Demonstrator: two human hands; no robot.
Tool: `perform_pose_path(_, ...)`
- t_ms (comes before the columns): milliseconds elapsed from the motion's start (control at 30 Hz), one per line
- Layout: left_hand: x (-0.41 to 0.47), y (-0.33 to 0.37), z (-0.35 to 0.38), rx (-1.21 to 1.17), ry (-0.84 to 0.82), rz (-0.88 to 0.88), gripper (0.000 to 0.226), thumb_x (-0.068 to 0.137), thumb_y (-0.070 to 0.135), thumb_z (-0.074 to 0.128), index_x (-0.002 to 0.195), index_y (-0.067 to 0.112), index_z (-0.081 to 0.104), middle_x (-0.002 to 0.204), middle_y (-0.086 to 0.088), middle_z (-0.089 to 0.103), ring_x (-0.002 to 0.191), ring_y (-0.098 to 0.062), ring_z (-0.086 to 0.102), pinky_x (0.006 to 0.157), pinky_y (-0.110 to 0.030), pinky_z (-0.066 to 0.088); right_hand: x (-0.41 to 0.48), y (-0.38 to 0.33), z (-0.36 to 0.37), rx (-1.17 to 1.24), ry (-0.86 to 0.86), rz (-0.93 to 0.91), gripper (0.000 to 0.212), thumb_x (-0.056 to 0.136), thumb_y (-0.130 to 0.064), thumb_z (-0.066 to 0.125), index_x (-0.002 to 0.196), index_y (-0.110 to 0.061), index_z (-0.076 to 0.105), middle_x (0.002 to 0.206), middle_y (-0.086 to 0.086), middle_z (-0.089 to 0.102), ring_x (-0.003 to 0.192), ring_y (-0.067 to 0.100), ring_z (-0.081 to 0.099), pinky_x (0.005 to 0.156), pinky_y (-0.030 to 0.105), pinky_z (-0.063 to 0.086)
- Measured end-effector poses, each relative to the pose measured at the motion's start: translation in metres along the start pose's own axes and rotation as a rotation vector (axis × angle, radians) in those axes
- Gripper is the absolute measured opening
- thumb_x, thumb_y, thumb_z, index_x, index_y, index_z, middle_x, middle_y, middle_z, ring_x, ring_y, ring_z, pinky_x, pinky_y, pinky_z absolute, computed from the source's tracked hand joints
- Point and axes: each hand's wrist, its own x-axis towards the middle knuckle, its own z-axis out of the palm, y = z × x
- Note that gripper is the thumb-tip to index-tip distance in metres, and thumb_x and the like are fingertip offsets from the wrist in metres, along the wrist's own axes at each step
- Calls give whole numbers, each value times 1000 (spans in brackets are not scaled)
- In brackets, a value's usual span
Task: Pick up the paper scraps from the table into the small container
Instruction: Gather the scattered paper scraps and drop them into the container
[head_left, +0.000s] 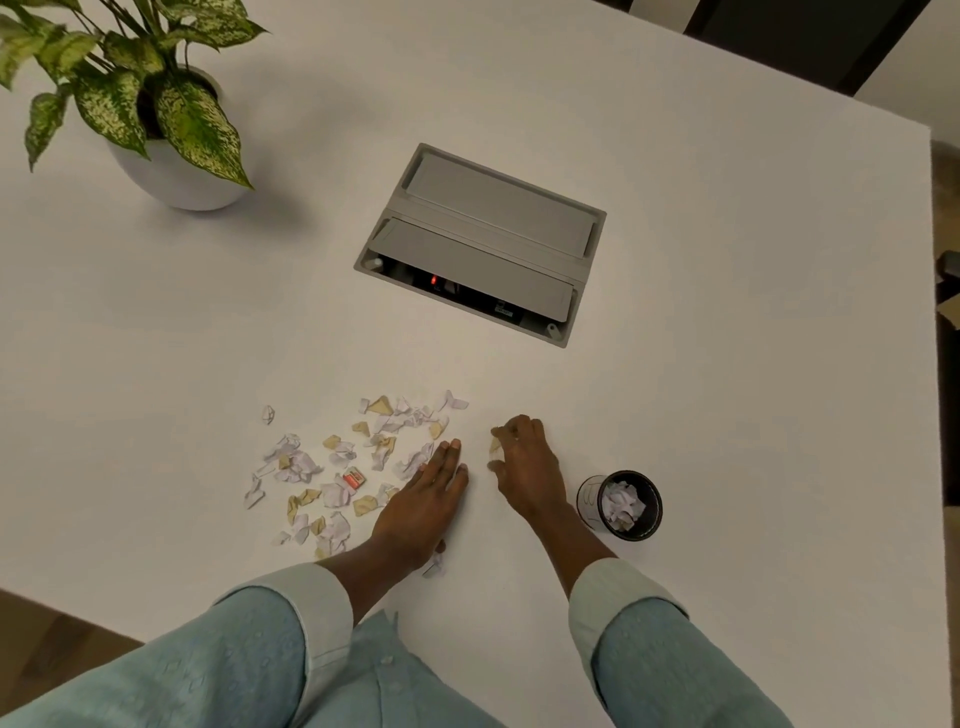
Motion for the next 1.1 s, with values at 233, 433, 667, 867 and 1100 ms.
perform_pose_path(233,2,2,3,-17,-3,-25,109,86,1,74,161,8,-4,166,-15,-29,147,-31,-34,126,-41,15,-1,-14,12,-124,-16,-47,26,97,-1,52,119,-10,63,125,6,52,121,23,47,81,35,56)
perform_pose_path(433,2,3,1,-24,-15,-37,111,87,4,74,161,8,-9,165,-14,-32,150,-32,-31,126,-38,8,-16,-21,25,-81,11,-18,31,95,5,48,117,-8,64,120,9,58,113,26,51,83,35,52)
perform_pose_path(667,0,3,-1,-13,-20,-29,107,90,6,72,162,8,-8,165,-14,-33,151,-31,-30,127,-38,8,-36,-24,28,70,31,118,27,94,-5,54,114,-13,71,113,8,65,103,26,62,84,33,48)
perform_pose_path(867,-1,5,-8,-8,-26,0,101,87,-4,68,162,4,0,166,-19,-29,156,-34,-21,126,-39,22,-89,-18,0,304,257,203,17,89,-3,67,93,-15,77,90,-3,68,79,13,65,71,31,55)
perform_pose_path(1100,-2,8,-15,1,-47,2,107,86,10,78,161,2,1,167,-20,-26,157,-34,-18,125,-39,26,-137,26,-53,329,639,388,14,82,-5,81,85,-18,77,85,-4,71,67,13,67,68,24,52)
